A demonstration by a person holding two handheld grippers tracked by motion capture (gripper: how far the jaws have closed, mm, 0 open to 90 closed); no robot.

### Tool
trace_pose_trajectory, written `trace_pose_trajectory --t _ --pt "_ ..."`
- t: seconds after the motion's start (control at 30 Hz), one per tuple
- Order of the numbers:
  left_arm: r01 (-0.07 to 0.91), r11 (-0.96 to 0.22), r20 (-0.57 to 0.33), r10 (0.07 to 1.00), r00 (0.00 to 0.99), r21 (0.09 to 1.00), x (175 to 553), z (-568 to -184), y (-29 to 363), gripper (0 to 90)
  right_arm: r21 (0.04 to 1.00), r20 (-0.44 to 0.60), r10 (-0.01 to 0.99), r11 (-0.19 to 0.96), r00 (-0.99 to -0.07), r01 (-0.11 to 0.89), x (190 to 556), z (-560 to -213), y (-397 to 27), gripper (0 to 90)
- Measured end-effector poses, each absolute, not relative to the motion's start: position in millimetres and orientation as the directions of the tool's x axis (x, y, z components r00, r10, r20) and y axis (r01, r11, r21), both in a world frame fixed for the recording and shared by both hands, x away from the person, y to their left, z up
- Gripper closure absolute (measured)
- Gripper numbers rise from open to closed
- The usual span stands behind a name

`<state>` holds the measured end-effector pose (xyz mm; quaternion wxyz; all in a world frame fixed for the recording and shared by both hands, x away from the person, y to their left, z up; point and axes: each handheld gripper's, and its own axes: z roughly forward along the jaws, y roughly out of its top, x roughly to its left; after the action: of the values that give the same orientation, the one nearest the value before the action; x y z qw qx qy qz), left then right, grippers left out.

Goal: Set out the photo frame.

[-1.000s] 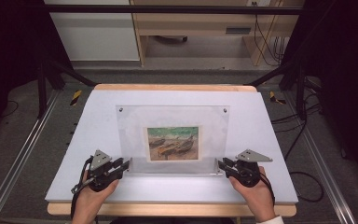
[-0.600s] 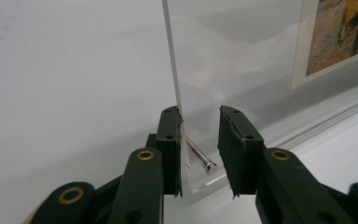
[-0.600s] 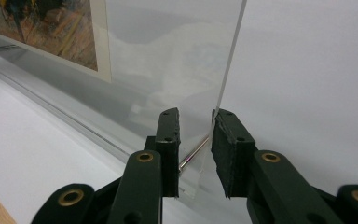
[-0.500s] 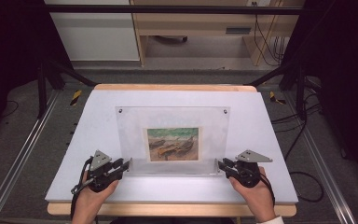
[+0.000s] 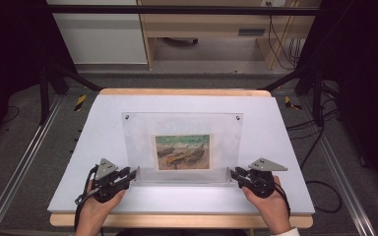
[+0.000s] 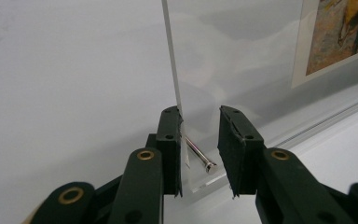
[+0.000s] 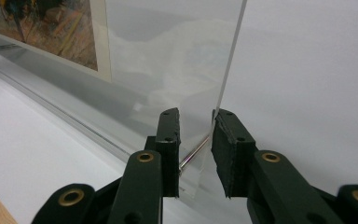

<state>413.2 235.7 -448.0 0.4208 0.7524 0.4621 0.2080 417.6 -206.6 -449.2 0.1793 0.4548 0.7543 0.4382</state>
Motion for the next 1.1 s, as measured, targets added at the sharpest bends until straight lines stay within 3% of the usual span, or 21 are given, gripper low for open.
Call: trace_pose_trajectory --t 1.1 --pt "0.548 -0.266 -0.06 0.861 0.506 0.793 405.9 -450.5 234.7 67.9 0.8 0.111 0.836 0.246 -0.538 0.548 407.5 -454.5 -204.3 70.0"
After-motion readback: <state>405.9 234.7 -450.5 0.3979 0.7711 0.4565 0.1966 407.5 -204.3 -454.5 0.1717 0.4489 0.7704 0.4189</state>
